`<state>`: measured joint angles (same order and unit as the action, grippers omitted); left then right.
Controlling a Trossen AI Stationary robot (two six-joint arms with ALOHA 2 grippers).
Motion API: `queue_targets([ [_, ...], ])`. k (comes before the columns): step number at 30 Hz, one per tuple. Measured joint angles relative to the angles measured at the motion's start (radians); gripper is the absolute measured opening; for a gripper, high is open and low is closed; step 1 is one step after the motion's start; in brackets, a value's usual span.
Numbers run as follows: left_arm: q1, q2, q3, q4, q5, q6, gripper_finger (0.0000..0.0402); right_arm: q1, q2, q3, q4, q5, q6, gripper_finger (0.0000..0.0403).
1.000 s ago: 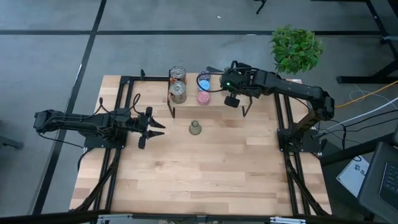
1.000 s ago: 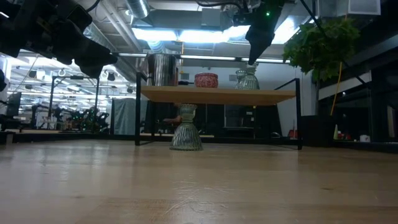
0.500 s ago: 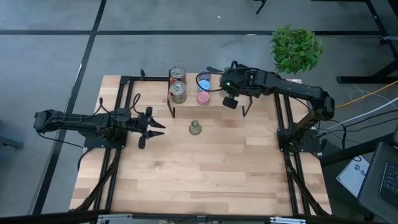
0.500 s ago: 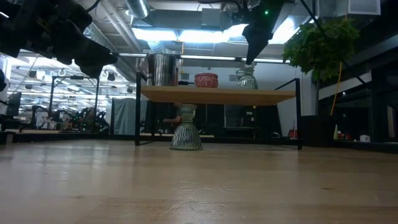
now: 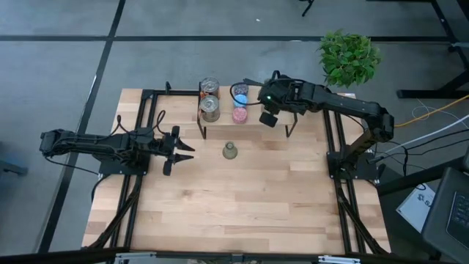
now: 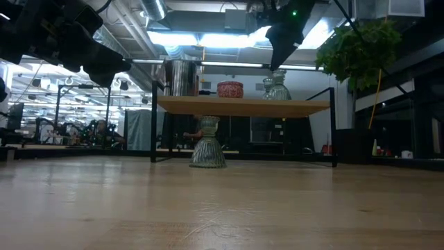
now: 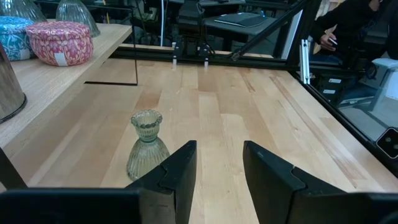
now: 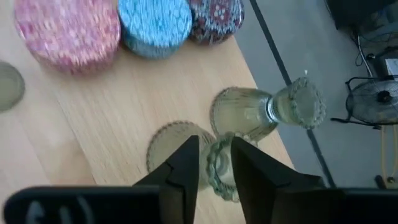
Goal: Pick & Place candle stick holders
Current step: Put the green glass candle holder on the shelf aligned with the other green glass candle holders
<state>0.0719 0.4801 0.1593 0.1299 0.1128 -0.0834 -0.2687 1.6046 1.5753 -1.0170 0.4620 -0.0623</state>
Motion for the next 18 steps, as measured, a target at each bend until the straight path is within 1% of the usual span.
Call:
queue_targets([
  [3,0.000,0.000,0.000,0.000,0.000,0.000,0.0127,0.006,0.000,0.014,-0.014,-0.027,0.028,0.0107],
  [9,0.000,0.000,0.000,0.000,0.000,0.000,0.0127,0.051,-0.002,0.156,-0.211,-0.045,0.090,0.0108],
  [13,0.000,0.000,0.000,0.000,0.000,0.000,0.0127,0.114,-0.006,0.238,-0.305,-0.045,0.161,0.0108],
  [18,0.000,0.000,0.000,0.000,0.000,0.000,0.0127,0.217,-0.006,0.254,-0.355,-0.047,0.233,0.0108],
])
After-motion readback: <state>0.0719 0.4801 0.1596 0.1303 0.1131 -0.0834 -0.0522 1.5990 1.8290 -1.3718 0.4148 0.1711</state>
